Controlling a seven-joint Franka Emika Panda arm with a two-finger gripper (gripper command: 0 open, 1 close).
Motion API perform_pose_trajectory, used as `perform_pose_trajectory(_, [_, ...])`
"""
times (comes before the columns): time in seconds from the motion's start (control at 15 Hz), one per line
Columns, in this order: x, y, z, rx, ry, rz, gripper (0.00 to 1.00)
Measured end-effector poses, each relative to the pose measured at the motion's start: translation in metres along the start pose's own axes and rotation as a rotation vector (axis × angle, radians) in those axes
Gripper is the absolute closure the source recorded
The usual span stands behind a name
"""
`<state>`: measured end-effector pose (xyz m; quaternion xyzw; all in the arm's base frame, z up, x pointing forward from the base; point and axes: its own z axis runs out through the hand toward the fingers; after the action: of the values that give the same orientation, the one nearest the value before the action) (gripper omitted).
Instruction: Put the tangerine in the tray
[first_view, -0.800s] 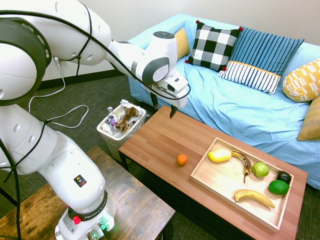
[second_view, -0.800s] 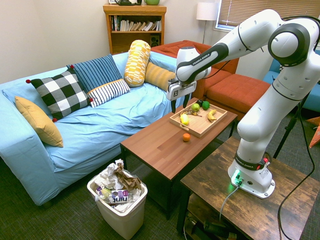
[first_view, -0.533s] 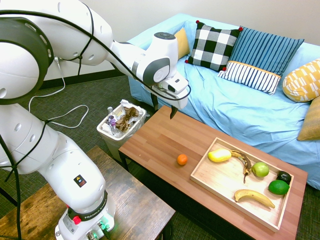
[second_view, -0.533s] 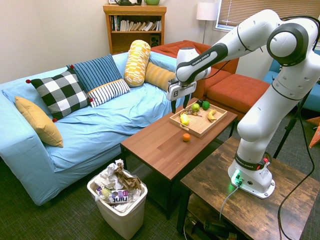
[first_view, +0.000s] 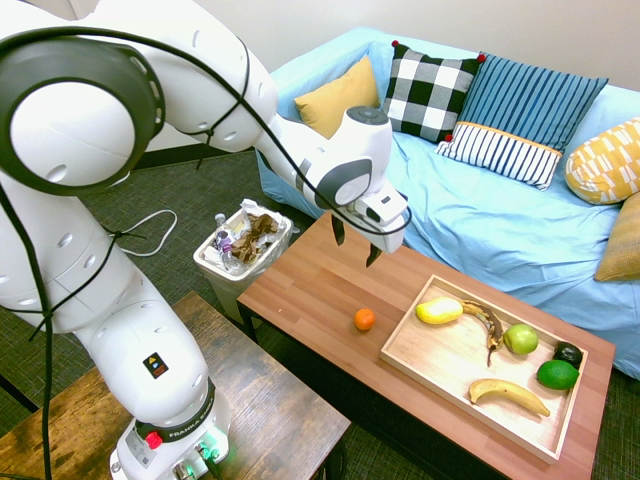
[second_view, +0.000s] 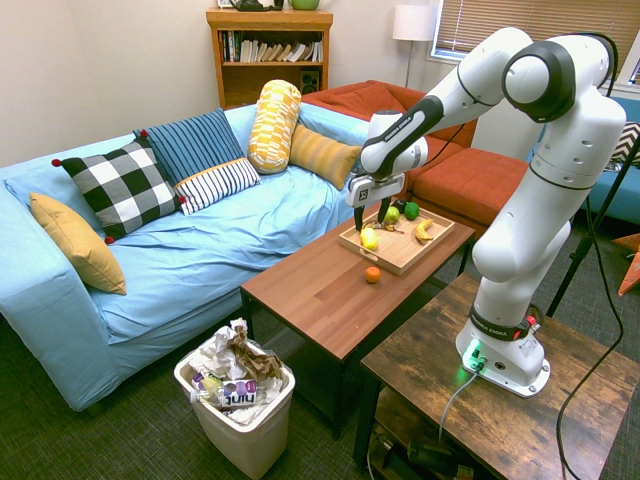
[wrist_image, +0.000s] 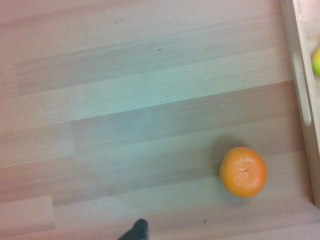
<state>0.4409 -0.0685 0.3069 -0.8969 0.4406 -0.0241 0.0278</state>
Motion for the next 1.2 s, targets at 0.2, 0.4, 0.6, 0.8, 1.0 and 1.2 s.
perform_pose_trajectory(0.2, [0.013, 0.009, 0.026, 0.018, -0.012, 0.004, 0.0])
perform_pose_trajectory(0.4, [0.026, 0.014, 0.052, 0.025, -0.018, 0.02, 0.0])
perform_pose_trajectory(0.6, [0.037, 0.017, 0.081, 0.014, -0.027, 0.038, 0.0])
perform_pose_trajectory(0.8, [0.047, 0.019, 0.104, 0.01, -0.041, 0.051, 0.0])
perform_pose_trajectory(1.0, [0.052, 0.02, 0.128, -0.003, -0.058, 0.053, 0.0])
perform_pose_trajectory(1.2, [0.054, 0.019, 0.149, -0.015, -0.067, 0.05, 0.0])
